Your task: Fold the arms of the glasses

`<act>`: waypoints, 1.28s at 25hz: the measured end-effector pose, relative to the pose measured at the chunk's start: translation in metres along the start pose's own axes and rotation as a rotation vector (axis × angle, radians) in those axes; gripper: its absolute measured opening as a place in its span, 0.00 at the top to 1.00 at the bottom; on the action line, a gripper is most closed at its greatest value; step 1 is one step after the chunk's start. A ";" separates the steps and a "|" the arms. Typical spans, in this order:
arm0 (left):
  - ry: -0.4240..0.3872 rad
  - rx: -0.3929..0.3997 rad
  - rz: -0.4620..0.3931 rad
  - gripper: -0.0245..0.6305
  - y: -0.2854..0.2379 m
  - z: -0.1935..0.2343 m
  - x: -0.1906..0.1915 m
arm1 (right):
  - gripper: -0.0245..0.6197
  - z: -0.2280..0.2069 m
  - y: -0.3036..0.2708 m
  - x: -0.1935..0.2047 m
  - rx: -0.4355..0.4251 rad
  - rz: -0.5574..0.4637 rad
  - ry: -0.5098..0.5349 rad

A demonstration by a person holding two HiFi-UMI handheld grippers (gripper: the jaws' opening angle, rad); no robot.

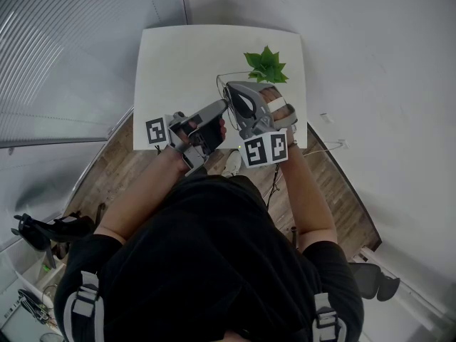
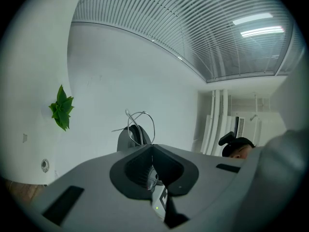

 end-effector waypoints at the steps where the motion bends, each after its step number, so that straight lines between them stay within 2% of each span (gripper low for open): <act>1: -0.001 0.002 0.000 0.95 0.000 0.000 0.000 | 0.85 0.000 0.000 0.001 -0.001 0.002 -0.002; 8: -0.002 0.013 -0.004 0.95 -0.002 -0.005 0.000 | 0.82 -0.006 0.006 0.007 0.022 0.019 -0.029; 15: -0.009 0.018 -0.010 0.95 -0.002 -0.006 -0.004 | 0.82 -0.034 0.020 0.035 0.132 0.090 -0.119; 19: -0.012 0.017 -0.007 0.95 -0.003 -0.006 -0.002 | 0.79 -0.049 0.028 0.053 0.195 0.131 -0.190; 23: -0.013 0.016 -0.003 0.95 -0.003 -0.006 -0.002 | 0.74 -0.053 0.024 0.074 0.195 0.177 -0.248; 29: -0.015 0.013 0.005 0.95 -0.002 -0.006 -0.001 | 0.76 -0.049 0.016 0.091 0.169 0.219 -0.295; 32: -0.015 0.008 0.004 0.95 -0.001 -0.006 -0.001 | 0.85 -0.049 0.016 0.093 0.175 0.219 -0.292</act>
Point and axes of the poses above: the fingertips, and each gripper's own axes: y backward along the fingers, z to its left, x out of its underside, the point moved 2 cm from there along y, backward along the fingers, and after that the axes turned 1 degree about -y, right-handed, at the moved point
